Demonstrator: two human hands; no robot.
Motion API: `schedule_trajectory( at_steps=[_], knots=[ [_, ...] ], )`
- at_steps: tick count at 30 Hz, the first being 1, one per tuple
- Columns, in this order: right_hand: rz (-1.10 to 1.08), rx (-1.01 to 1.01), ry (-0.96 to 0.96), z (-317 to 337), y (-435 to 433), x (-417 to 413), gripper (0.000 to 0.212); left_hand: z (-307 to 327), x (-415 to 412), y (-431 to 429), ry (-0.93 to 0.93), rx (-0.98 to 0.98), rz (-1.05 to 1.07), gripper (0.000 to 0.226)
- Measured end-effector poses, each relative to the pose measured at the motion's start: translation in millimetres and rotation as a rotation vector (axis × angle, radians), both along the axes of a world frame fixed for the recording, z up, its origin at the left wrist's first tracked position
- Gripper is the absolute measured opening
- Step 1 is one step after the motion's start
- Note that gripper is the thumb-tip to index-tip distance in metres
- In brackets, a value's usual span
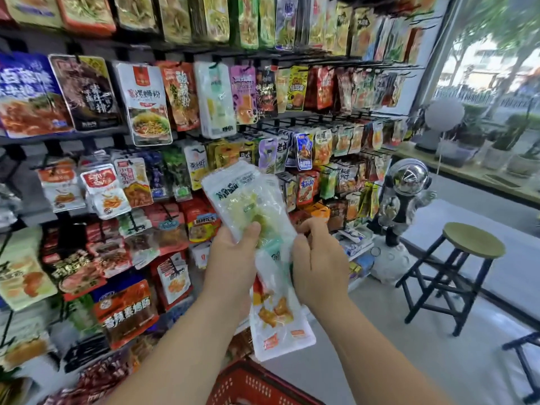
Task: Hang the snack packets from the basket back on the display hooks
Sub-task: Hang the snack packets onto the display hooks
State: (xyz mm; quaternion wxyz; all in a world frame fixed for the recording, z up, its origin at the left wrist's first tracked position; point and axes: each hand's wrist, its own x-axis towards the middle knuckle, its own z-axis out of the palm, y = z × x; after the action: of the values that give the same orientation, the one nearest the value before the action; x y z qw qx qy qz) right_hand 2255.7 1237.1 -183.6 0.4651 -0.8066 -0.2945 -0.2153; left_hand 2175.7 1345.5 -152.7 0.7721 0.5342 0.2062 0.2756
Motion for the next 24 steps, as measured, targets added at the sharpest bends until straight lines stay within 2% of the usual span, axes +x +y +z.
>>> schedule_trajectory(
  at_steps=[4, 6, 9, 10, 13, 15, 16, 17, 18, 20, 24],
  knots=[
    [-0.073, -0.032, 0.199, 16.5, 15.7, 28.9, 0.058, 4.0, 19.9, 25.8, 0.022, 0.006, 0.119, 0.019],
    [0.010, -0.020, 0.366, 18.8, 25.6, 48.5, 0.067, 4.8, 27.3, 36.3, 0.024, 0.013, 0.182, 0.013],
    [0.159, -0.020, 0.547, 15.0, 39.4, 79.4, 0.109, 3.8, 39.7, 42.1, 0.012, -0.012, 0.267, 0.009],
    [0.200, -0.017, 0.567, 11.5, 43.7, 90.8, 0.111, 2.8, 43.7, 41.5, 0.008, -0.013, 0.303, 0.010],
    [0.312, 0.012, 0.613, 1.8, 54.6, 124.1, 0.081, 2.4, 56.6, 38.1, 0.012, 0.001, 0.418, 0.020],
    [0.395, 0.028, 0.578, 1.8, 61.8, 146.4, 0.056, 6.5, 66.5, 36.3, 0.006, 0.015, 0.480, 0.052],
    [0.451, 0.048, 0.569, 3.1, 67.0, 155.5, 0.053, 10.4, 72.6, 34.1, 0.018, 0.015, 0.519, 0.067],
    [0.495, 0.066, 0.568, 5.6, 71.8, 161.9, 0.052, 11.8, 78.3, 34.4, 0.022, 0.020, 0.550, 0.069],
    [0.521, 0.089, 0.577, 6.2, 77.4, 168.9, 0.050, 12.9, 81.8, 35.6, -0.001, 0.033, 0.567, 0.059],
    [0.569, 0.127, 0.589, 10.3, 87.3, 177.9, 0.046, 16.8, 89.1, 38.9, 0.002, 0.049, 0.596, 0.025],
    [0.600, 0.184, 0.582, 30.9, 108.8, 191.6, 0.040, 29.5, 98.2, 49.4, 0.031, 0.104, 0.643, 0.014]
  ],
)
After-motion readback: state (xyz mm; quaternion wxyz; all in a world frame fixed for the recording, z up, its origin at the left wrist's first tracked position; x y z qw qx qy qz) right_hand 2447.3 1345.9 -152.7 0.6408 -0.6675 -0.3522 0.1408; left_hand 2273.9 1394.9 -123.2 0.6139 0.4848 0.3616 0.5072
